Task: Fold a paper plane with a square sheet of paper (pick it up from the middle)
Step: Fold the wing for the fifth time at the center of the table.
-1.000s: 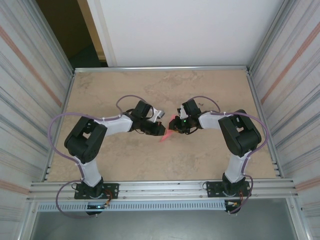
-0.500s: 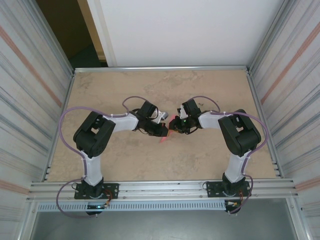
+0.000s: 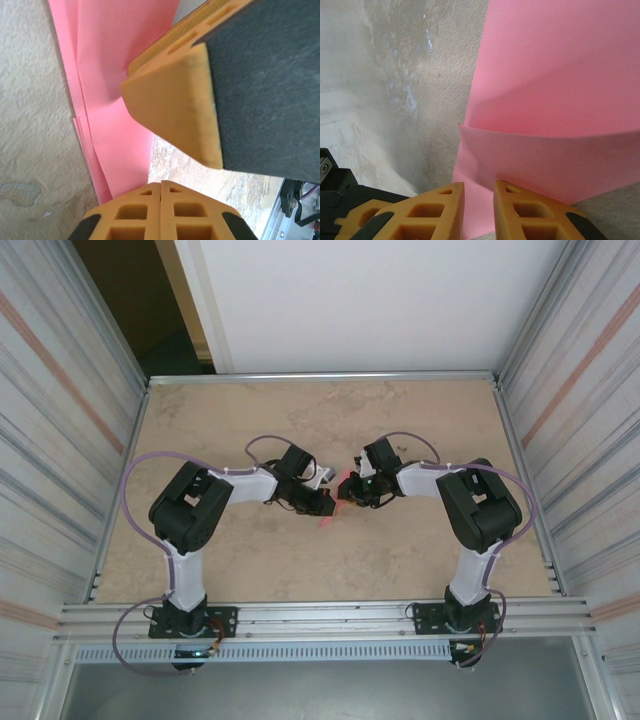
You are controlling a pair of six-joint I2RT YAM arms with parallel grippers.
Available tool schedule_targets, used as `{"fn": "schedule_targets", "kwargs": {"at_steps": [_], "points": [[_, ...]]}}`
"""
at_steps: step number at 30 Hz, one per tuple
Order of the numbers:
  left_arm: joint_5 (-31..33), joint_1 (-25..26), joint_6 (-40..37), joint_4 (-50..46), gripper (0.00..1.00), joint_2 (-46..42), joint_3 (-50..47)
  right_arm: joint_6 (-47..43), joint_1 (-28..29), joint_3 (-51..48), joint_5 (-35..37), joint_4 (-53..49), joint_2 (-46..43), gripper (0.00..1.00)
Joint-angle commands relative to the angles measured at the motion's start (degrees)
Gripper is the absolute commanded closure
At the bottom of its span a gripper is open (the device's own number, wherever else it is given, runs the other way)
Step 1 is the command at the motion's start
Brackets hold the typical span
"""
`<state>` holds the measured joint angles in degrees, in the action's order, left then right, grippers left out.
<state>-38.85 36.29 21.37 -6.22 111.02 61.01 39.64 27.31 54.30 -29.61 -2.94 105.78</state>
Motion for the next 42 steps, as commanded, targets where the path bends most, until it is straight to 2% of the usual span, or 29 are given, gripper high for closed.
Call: {"fn": "schedule_targets", "kwargs": {"at_steps": [1, 15, 29, 42], "points": [[0.9, 0.1, 0.7, -2.0, 0.96, 1.0, -1.1, 0.2, -0.2, 1.0, 1.2, -2.2, 1.7, 0.78], [2.5, 0.0, 1.4, -2.2, 0.98, 0.2, -4.0, 0.3, -0.2, 1.8, 2.4, -4.2, 2.9, 0.81], [2.1, 0.4, 2.4, -5.1, 0.97, -6.3, -6.9, 0.3, -0.1, 2.2, 2.7, -5.2, 3.2, 0.81], [3.1, 0.4, 2.7, -5.5, 0.97, -4.0, -9.3, 0.3, 0.0, 2.3, 2.7, -5.4, 3.5, 0.81]]}}
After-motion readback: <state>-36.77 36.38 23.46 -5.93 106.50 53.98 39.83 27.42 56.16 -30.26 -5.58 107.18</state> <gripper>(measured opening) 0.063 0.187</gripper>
